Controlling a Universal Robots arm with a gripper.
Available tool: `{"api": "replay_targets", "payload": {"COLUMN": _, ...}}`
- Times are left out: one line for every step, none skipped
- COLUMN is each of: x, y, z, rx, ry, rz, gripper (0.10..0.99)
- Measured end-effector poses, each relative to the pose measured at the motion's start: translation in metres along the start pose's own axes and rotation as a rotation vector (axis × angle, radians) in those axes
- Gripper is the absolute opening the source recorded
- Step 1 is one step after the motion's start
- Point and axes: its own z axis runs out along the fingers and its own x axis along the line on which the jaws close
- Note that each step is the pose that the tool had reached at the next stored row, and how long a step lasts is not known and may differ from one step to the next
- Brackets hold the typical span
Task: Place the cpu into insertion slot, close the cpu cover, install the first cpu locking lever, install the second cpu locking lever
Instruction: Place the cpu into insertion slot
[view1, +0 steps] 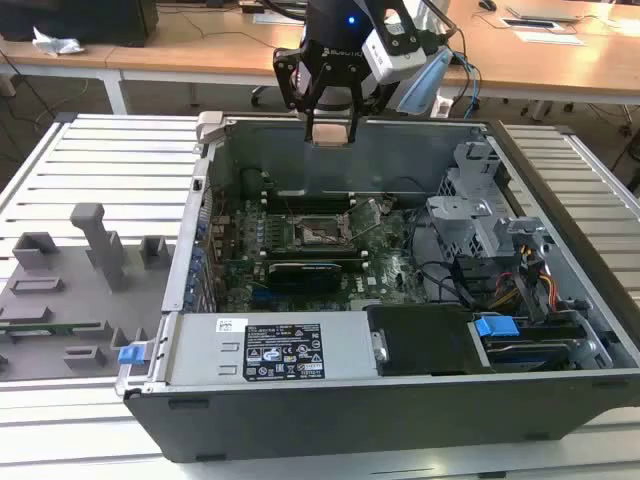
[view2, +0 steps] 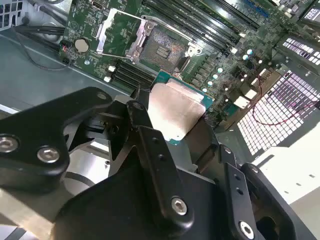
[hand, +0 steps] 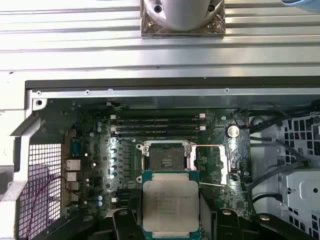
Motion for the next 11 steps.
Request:
{"api": "replay_targets", "payload": {"x": 0.0000, "y": 0.0000, "z": 0.0000, "rx": 0.000, "ry": 0.0000, "rz": 0.000, "gripper": 0.541}}
{"api": "replay_targets", "payload": {"x": 0.0000, "y": 0.0000, "z": 0.0000, "rx": 0.000, "ry": 0.0000, "rz": 0.000, "gripper": 0.541}}
{"api": "replay_targets", "payload": {"x": 0.0000, "y": 0.0000, "z": 0.0000, "rx": 0.000, "ry": 0.0000, "rz": 0.000, "gripper": 0.541}}
{"api": "replay_targets", "payload": {"x": 0.0000, "y": 0.0000, "z": 0.0000, "rx": 0.000, "ry": 0.0000, "rz": 0.000, "gripper": 0.541}}
{"api": "replay_targets", "payload": {"x": 0.0000, "y": 0.0000, "z": 0.0001, "rx": 0.000, "ry": 0.0001, "rz": 0.000, "gripper": 0.541}}
{"api": "replay_targets", "payload": {"x": 0.0000, "y": 0.0000, "z": 0.0008, "rx": 0.000, "ry": 0.0001, "rz": 0.000, "gripper": 0.541}}
{"api": "replay_targets", "payload": {"x": 0.0000, "y": -0.0001, "z": 0.0015, "rx": 0.000, "ry": 0.0001, "rz": 0.000, "gripper": 0.541}}
{"api": "replay_targets", "payload": {"x": -0.0001, "y": -0.0002, "z": 0.0022, "rx": 0.000, "ry": 0.0000, "rz": 0.000, "gripper": 0.541}}
{"api": "replay_targets", "payload": {"x": -0.0001, "y": -0.0003, "z": 0.0038, "rx": 0.000, "ry": 0.0000, "rz": 0.000, "gripper": 0.541}}
{"api": "replay_targets", "payload": {"x": -0.0001, "y": -0.0005, "z": 0.0053, "rx": 0.000, "ry": 0.0000, "rz": 0.000, "gripper": 0.541}}
{"api": "replay_targets", "payload": {"x": -0.0001, "y": -0.0006, "z": 0.0063, "rx": 0.000, "ry": 0.0000, "rz": 0.000, "gripper": 0.541}}
